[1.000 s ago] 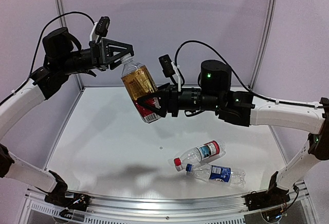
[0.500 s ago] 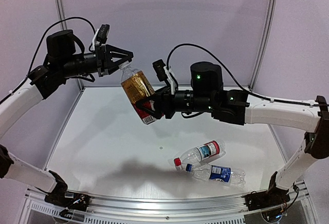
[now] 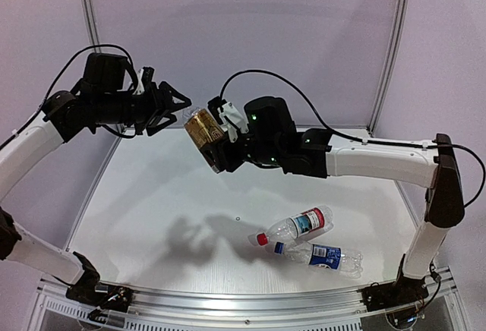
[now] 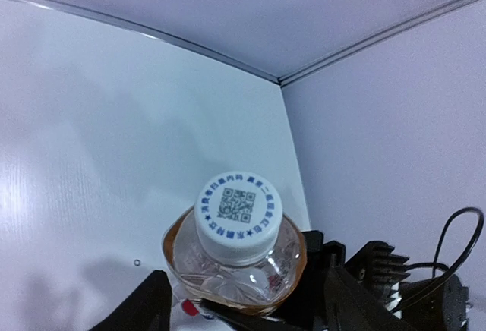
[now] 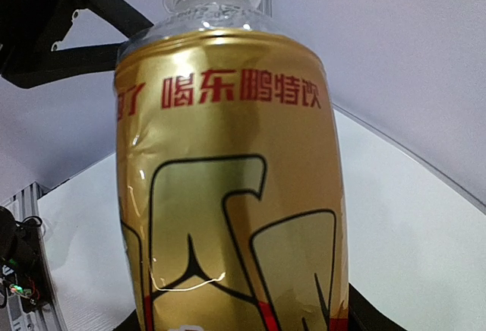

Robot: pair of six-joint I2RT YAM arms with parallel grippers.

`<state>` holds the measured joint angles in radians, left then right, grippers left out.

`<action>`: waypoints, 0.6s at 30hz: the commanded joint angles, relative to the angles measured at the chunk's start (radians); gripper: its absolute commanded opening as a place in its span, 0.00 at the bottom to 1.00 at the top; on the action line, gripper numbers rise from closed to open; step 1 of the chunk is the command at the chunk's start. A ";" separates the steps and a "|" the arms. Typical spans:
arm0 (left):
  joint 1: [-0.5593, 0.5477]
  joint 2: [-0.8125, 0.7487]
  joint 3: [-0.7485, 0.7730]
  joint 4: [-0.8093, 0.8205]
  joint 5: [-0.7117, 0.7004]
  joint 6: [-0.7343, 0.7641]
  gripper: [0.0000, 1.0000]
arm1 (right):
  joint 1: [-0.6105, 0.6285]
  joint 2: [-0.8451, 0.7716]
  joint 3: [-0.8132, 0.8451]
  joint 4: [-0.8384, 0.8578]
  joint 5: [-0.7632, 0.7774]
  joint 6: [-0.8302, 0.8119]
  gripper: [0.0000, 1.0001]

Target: Unscrew the bottle caps

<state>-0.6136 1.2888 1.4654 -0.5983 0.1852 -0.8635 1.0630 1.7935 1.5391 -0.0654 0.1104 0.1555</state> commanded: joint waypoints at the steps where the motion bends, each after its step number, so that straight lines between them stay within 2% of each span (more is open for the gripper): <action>1: -0.005 -0.029 0.032 -0.034 -0.078 0.013 0.77 | -0.007 -0.008 -0.013 -0.003 0.027 -0.006 0.00; 3: 0.007 -0.057 0.033 -0.037 -0.091 0.034 0.87 | -0.007 -0.019 -0.031 -0.002 0.022 0.006 0.00; 8: 0.060 -0.151 -0.036 -0.010 -0.041 0.137 0.92 | -0.007 -0.063 -0.071 -0.001 -0.014 0.020 0.00; 14: 0.171 -0.299 -0.198 0.234 0.258 0.298 0.91 | -0.007 -0.148 -0.151 0.100 -0.282 0.042 0.00; 18: 0.207 -0.294 -0.209 0.315 0.448 0.288 0.90 | -0.007 -0.162 -0.148 0.139 -0.424 0.112 0.00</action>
<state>-0.4309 0.9810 1.2728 -0.4171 0.3969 -0.6331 1.0580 1.6810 1.3926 -0.0193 -0.1207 0.1986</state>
